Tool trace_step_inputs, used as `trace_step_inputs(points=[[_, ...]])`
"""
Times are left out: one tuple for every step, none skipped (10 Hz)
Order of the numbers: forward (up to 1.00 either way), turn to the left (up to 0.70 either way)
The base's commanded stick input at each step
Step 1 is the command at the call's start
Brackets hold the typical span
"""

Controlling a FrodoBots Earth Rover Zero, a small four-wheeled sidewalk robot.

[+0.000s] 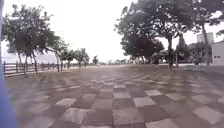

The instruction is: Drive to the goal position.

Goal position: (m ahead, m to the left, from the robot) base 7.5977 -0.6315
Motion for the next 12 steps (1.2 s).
trace_step_inputs(points=[[1.00, 0.00], [1.00, 0.00], [1.00, 0.00], [1.00, 0.00], [1.00, 0.00], [1.00, 0.00], [1.00, 0.00], [1.00, 0.00], [1.00, -0.13], [1.00, -0.33], [1.00, -0.40], [1.00, -0.30]])
